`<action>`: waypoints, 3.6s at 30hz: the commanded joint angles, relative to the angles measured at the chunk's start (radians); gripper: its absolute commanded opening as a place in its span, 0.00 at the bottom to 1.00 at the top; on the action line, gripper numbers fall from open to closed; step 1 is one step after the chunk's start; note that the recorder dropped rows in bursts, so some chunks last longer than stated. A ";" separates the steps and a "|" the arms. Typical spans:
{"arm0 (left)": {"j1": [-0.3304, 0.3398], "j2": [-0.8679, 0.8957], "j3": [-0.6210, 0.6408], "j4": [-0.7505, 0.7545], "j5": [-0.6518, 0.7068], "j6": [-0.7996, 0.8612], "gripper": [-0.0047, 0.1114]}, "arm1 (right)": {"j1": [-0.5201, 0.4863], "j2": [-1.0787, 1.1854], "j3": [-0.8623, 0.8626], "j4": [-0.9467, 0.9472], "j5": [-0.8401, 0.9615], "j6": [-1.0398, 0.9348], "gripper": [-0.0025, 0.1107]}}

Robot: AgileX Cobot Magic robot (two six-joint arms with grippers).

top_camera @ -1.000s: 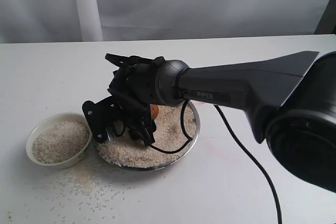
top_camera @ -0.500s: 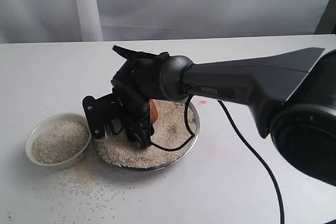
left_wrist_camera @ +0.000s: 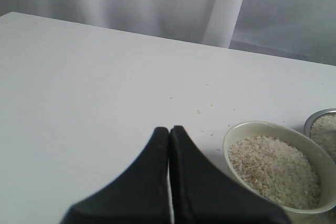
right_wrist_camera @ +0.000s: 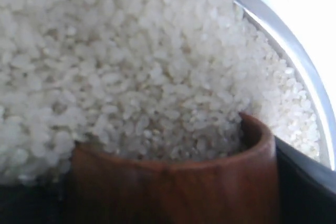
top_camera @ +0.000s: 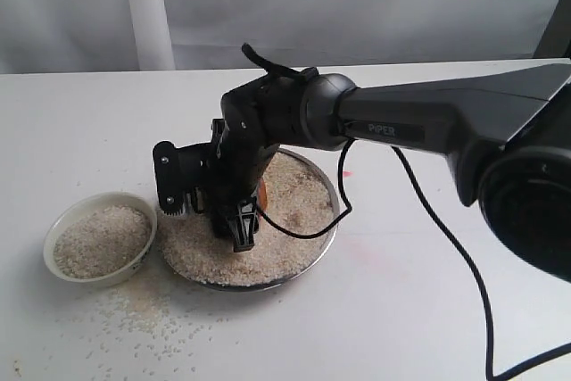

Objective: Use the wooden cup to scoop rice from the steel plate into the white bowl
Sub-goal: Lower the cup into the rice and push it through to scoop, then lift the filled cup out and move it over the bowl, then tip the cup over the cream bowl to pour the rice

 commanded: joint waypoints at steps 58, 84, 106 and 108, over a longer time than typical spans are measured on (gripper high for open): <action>-0.005 -0.002 -0.004 -0.006 -0.006 -0.001 0.04 | -0.024 -0.156 -0.028 0.662 0.158 -0.385 0.02; -0.005 -0.002 -0.004 -0.006 -0.006 -0.001 0.04 | 0.125 -0.089 -0.028 0.313 -0.301 -0.382 0.02; -0.005 -0.002 -0.004 -0.006 -0.006 -0.001 0.04 | 0.157 -0.067 -0.028 -0.065 -0.349 -0.353 0.02; -0.005 -0.002 -0.004 -0.006 -0.006 -0.001 0.04 | 0.163 -0.067 -0.028 -0.081 -0.352 -0.353 0.02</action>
